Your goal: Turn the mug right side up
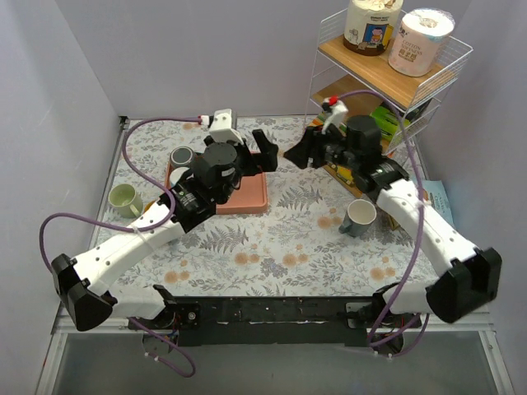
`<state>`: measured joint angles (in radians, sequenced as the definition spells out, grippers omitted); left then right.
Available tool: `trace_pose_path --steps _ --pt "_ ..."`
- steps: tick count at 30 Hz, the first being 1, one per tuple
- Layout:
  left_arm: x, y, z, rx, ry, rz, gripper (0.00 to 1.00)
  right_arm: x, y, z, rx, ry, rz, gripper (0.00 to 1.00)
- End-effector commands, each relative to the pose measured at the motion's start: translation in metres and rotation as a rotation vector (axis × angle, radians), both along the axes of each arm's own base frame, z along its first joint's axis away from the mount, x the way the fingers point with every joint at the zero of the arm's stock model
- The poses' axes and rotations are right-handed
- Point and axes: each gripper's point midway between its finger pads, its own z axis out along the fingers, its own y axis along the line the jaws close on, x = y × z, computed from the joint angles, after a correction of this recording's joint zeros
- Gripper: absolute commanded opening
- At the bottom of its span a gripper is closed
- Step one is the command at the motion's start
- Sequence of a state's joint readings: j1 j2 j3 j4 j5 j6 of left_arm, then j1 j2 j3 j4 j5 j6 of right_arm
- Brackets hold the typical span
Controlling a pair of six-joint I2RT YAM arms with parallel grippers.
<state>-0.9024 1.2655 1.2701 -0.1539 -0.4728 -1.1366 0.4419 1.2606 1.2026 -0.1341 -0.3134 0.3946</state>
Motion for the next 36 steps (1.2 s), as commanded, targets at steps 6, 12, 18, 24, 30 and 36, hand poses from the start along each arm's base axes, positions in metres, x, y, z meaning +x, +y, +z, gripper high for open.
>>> trace_pose_path --steps 6,12,18,24,30,36 --pt "0.018 0.077 -0.050 -0.039 0.344 0.184 0.98 0.051 0.111 -0.022 -0.165 -0.219 0.381 0.80" --pt "0.046 0.094 -0.082 -0.117 0.520 0.241 0.98 0.107 0.135 -0.054 -0.093 -0.186 0.250 0.79" --pt "0.059 0.098 -0.097 -0.148 0.562 0.252 0.98 0.145 0.166 -0.095 0.007 -0.168 0.204 0.36" --pt "0.069 0.107 -0.112 -0.126 0.597 0.286 0.98 0.169 0.183 -0.105 0.110 -0.195 0.152 0.28" --pt "0.085 0.124 -0.116 -0.097 0.603 0.340 0.98 0.185 0.202 -0.121 0.051 -0.227 0.187 0.63" --pt "0.098 0.136 -0.127 -0.056 0.631 0.389 0.98 0.207 0.207 -0.134 0.078 -0.215 0.127 0.69"
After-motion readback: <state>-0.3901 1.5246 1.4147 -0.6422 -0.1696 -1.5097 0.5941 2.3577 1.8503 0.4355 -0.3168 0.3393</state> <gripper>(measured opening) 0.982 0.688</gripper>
